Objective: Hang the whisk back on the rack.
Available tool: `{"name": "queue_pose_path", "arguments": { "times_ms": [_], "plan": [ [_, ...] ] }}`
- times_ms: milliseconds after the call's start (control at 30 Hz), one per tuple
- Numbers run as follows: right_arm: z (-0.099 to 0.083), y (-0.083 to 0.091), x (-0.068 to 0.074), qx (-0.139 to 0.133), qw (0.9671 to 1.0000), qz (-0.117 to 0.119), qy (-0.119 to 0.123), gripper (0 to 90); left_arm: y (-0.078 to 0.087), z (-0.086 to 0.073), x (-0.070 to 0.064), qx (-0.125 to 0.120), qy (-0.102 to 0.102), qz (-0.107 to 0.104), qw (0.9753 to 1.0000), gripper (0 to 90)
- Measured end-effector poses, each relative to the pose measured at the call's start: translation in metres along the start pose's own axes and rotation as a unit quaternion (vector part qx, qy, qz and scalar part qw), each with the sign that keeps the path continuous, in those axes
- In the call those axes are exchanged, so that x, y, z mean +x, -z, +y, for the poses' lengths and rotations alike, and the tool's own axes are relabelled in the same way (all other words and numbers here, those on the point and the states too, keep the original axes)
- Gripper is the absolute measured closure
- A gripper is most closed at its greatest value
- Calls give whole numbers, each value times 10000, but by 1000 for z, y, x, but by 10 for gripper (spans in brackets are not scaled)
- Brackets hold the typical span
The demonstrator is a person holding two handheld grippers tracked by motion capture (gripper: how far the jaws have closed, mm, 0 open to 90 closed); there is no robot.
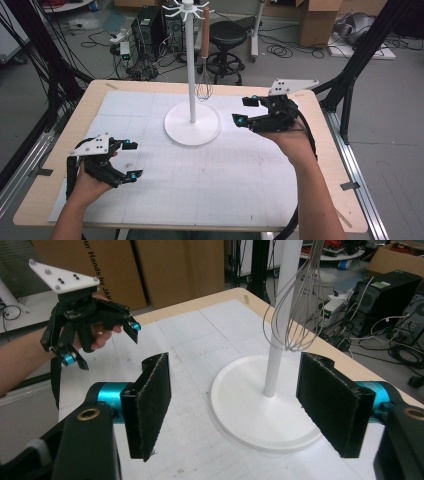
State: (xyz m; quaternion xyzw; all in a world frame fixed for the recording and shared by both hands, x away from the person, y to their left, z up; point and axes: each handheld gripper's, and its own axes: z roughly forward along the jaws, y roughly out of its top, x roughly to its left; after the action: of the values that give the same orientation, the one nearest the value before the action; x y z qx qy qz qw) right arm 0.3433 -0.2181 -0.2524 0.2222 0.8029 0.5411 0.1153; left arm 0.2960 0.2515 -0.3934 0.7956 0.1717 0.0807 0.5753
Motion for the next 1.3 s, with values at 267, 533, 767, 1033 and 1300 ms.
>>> {"name": "queue_pose_path", "arguments": {
  "times_ms": [267, 533, 767, 1033, 1300],
  "plan": [
    [-33, 4, 2, -25, 9999, -68, -102, 250, -2, 0, -1, 16, 5, -17, 10000, 66],
    [-66, 13, 3, -166, 9992, -267, -261, 232, -2, -1, 0, 1, 23, -38, 10000, 66],
    [-95, 17, 6, -235, 9980, -432, -402, 208, -4, -2, 0, -29, 58, -70, 10000, 66],
    [-132, 17, 9, -207, 9963, -619, -561, 193, -4, -3, 0, -38, 63, -84, 9999, 66],
    [-149, 13, 17, -72, 9962, -668, -557, 181, -8, -3, 0, -38, 51, -132, 9999, 66]
  ]
}}
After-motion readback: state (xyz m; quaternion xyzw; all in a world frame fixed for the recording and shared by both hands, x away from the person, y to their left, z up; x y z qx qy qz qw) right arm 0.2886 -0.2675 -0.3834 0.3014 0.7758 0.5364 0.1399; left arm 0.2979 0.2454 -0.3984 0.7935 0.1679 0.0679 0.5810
